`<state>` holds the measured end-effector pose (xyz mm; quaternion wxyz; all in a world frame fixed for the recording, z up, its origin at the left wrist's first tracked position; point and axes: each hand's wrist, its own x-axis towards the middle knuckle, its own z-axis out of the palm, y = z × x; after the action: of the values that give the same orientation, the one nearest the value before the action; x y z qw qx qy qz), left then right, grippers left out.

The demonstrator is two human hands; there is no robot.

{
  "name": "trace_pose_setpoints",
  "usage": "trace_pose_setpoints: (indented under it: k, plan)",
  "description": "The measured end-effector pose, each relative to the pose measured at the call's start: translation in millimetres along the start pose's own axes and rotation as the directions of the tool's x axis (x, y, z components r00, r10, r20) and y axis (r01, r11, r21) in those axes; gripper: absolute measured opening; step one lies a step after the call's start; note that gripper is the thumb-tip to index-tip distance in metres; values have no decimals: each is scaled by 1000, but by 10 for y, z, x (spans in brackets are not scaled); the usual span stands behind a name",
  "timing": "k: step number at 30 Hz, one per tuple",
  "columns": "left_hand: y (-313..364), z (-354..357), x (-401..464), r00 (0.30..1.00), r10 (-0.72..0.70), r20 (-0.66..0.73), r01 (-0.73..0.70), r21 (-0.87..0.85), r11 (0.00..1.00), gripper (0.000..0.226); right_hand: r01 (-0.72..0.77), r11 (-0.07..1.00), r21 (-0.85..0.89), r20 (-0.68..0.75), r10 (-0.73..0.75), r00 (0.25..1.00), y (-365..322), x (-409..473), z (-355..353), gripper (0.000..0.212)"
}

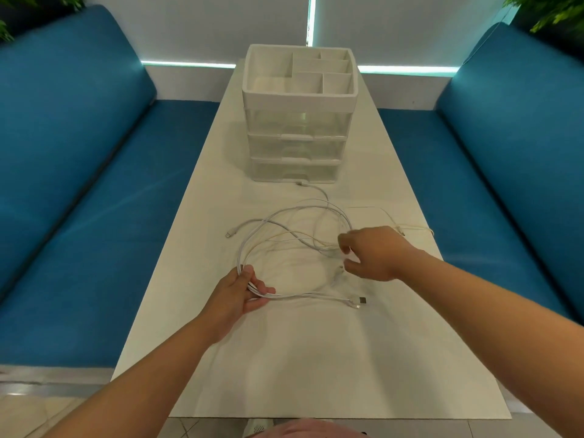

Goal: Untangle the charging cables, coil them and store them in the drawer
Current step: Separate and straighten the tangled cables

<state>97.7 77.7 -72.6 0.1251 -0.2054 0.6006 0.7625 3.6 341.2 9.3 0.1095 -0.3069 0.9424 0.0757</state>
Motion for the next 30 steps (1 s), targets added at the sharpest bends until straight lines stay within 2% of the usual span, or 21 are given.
trace_pose_setpoints:
  k: [2,4,5,7,9,10,13,14,18,22,26,30]
  plan:
    - [6,15,-18,1000,14,3,-14,11,1000,28,154,987,42,-243,-139,960,-308,269,-184,32]
    - [34,17,-35,999,42,13,-43,54,998,30,331,944,-15,-350,-315,882,-639,535,-285,50]
    - [55,18,-43,998,58,19,-60,83,995,33,382,922,-57,-333,-378,864,-759,649,-300,64]
    - [110,8,-58,995,89,36,-92,121,988,36,395,911,-123,-214,-413,886,-910,844,-298,92]
    - [153,4,-70,994,104,46,-109,139,984,37,398,898,-187,-92,-420,903,-970,988,-272,103]
    - [168,-4,-72,993,109,47,-115,150,982,36,416,885,-208,-56,-435,899,-993,1051,-268,95]
    - [185,-36,-64,990,128,51,-135,172,976,35,473,868,-149,-5,-479,878,-974,1179,-340,37]
    - [186,-53,-60,989,139,48,-145,176,974,35,460,883,-96,5,-462,887,-942,1195,-385,28]
    - [209,-95,-31,984,167,56,-174,179,968,36,320,940,118,15,-324,946,-808,1126,-519,51]
    - [186,-112,-3,986,158,60,-167,189,968,33,227,914,335,98,-274,957,-632,1039,-562,39]
    - [155,-96,-15,987,154,39,-159,163,974,32,169,802,573,164,-314,935,-541,947,-554,31]
    - [209,-66,-20,991,119,68,-131,216,968,30,239,796,556,74,-334,940,-552,910,-592,26]
